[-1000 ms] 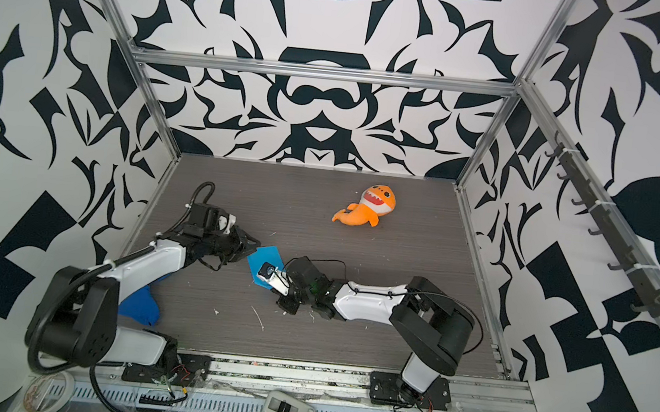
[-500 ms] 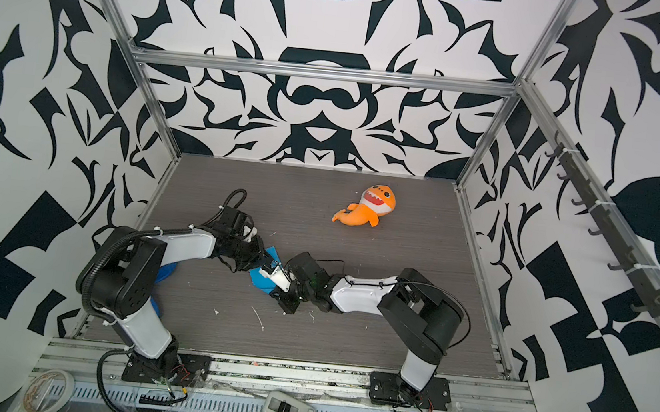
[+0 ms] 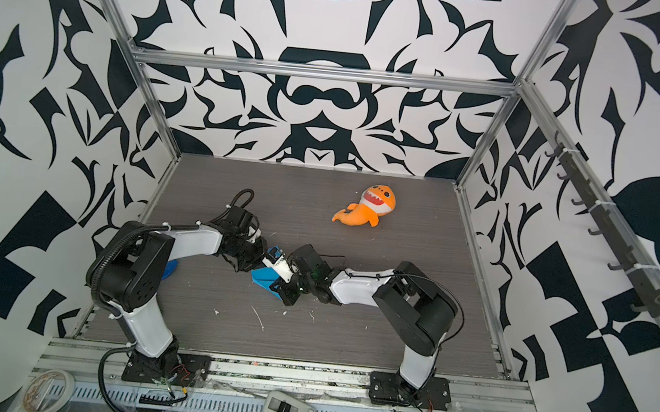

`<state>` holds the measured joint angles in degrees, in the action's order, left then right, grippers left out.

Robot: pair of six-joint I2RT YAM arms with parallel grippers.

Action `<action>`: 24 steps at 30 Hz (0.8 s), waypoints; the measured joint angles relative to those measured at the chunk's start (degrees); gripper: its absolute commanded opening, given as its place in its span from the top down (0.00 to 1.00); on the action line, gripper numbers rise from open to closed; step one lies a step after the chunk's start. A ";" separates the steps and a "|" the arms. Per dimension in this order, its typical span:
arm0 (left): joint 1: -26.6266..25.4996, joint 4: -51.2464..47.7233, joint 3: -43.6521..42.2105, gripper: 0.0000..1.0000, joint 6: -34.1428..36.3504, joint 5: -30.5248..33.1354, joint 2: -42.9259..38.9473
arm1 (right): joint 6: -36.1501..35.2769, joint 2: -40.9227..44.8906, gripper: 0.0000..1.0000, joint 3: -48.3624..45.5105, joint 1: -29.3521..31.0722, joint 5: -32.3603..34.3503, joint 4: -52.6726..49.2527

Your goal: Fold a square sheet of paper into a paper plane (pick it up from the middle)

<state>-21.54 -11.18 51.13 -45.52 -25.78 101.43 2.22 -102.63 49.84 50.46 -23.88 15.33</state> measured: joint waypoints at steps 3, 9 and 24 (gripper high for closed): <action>-0.04 0.00 0.00 0.93 0.44 0.04 0.00 | 0.92 -1.09 1.00 1.33 -1.05 0.17 -0.98; -0.11 -0.02 0.02 0.93 1.20 0.07 0.00 | 1.51 -3.10 1.00 3.61 -2.01 0.63 -2.75; -0.13 -0.17 0.11 0.94 2.03 0.07 0.07 | 3.15 -6.27 1.00 6.86 -2.01 0.24 -6.49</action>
<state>-21.67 -11.35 51.24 -43.48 -25.71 101.49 5.37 -108.90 56.71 48.45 -23.64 8.84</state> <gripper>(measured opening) 0.065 0.050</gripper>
